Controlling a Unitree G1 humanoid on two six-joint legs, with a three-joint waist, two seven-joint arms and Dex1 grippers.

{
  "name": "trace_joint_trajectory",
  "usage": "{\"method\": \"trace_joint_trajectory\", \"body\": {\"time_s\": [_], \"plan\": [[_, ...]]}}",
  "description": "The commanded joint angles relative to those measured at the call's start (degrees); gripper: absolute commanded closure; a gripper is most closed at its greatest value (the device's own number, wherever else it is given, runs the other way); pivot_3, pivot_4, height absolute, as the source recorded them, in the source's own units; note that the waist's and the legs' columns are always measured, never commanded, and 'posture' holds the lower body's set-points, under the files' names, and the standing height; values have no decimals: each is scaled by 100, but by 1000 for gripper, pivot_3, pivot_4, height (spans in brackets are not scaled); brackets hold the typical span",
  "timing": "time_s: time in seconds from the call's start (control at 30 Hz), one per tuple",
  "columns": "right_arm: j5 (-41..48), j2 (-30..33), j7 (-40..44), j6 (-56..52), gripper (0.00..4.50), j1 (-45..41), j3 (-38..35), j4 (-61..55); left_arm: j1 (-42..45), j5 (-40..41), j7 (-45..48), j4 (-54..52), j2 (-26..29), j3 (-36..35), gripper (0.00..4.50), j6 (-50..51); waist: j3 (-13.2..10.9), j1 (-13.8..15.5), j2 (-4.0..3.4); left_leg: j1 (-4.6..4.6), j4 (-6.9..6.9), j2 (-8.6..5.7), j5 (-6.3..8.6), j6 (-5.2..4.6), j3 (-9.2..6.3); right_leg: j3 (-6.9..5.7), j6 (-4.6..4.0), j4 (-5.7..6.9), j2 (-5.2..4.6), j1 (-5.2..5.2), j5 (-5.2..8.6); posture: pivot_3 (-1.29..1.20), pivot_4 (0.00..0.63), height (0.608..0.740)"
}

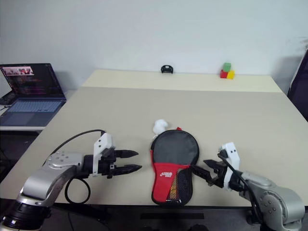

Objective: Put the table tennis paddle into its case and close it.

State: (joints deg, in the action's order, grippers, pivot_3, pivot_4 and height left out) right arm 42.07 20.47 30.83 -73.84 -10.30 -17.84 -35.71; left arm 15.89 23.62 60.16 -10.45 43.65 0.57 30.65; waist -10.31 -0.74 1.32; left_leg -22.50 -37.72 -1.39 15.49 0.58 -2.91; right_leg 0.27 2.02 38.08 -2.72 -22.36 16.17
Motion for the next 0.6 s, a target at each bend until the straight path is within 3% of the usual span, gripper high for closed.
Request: {"method": "trace_joint_trajectory", "body": {"time_s": [0.03, 0.17, 0.37, 0.6], "plan": [[106, 209, 172, 491, 39, -509, 339, -13, 259, -88, -309, 180, -104, -227, 1436, -191, -1, -3, 0, 0, -1, 0, 0, 0, -3, -3, 0, -1, 0, 2, 0, 0, 150, 740], [-249, 496, 201, 978, 39, -792, 995, 178, 382, -138, -490, 318, -195, -267, 1436, -279, -4, -19, 0, -5, -2, -1, 0, 0, -8, -11, 0, -4, 0, 1, 0, 0, 150, 740], [-1100, 102, 109, 2023, 39, -1654, 2204, 1327, 682, -260, -1149, 608, -470, -412, 1436, -265, -5, -52, 0, -19, -10, -1, -1, 1, -13, -15, -2, -2, 0, -8, -1, 0, 150, 740], [-1956, -141, 218, 3082, 39, -1914, 2992, 2421, 1091, -447, -1554, 1001, -656, -342, 1436, -211, -5, -70, 0, -28, -13, -3, -1, 3, -18, -22, -2, -3, -1, -14, -1, 0, 150, 740]]}}
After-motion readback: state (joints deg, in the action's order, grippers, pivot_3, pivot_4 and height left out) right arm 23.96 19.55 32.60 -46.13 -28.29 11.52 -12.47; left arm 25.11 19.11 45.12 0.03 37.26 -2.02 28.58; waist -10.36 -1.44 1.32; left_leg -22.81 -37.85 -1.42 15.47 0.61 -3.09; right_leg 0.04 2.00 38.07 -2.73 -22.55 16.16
